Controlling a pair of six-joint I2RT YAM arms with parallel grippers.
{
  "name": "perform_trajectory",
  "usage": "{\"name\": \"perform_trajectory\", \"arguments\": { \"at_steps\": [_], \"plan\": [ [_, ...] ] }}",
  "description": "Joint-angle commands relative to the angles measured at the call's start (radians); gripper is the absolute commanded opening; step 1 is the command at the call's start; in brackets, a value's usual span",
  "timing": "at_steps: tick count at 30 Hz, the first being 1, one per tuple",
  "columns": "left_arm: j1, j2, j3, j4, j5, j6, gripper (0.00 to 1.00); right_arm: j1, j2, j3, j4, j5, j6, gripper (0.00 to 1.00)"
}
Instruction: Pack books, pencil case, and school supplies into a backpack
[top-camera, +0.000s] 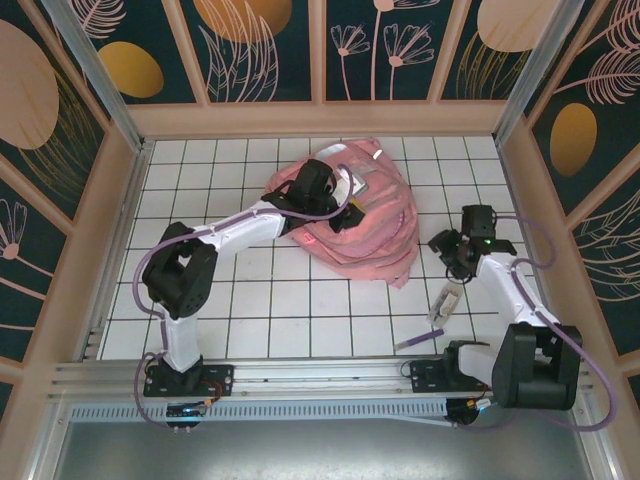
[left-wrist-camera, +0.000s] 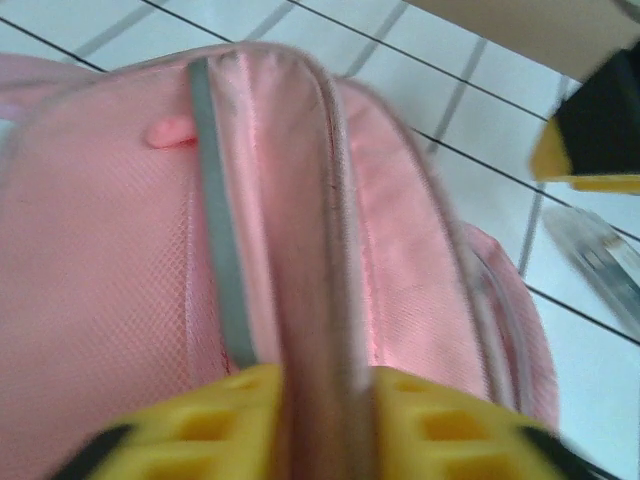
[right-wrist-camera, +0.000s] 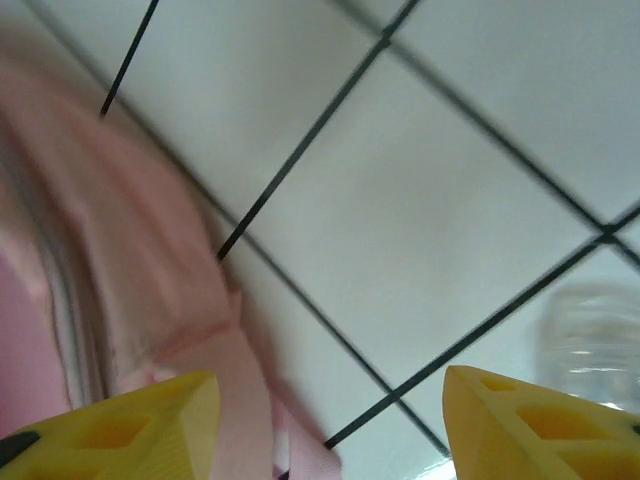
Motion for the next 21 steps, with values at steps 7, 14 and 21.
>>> {"name": "perform_trajectory", "arguments": {
  "at_steps": [7,14,21],
  "plan": [
    [0.203,-0.016,0.079,-0.105,0.024,-0.138,0.76,0.219,0.150,0.210,0.176,-0.081,-0.260,0.57],
    [0.252,0.187,0.155,-0.108,-0.245,-0.146,0.72,0.262,0.354,0.244,0.302,-0.172,-0.242,0.45],
    [0.232,0.056,-0.204,0.036,-0.194,-0.208,0.67,0.269,0.561,0.296,0.514,-0.294,-0.320,0.40]
  ]
}}
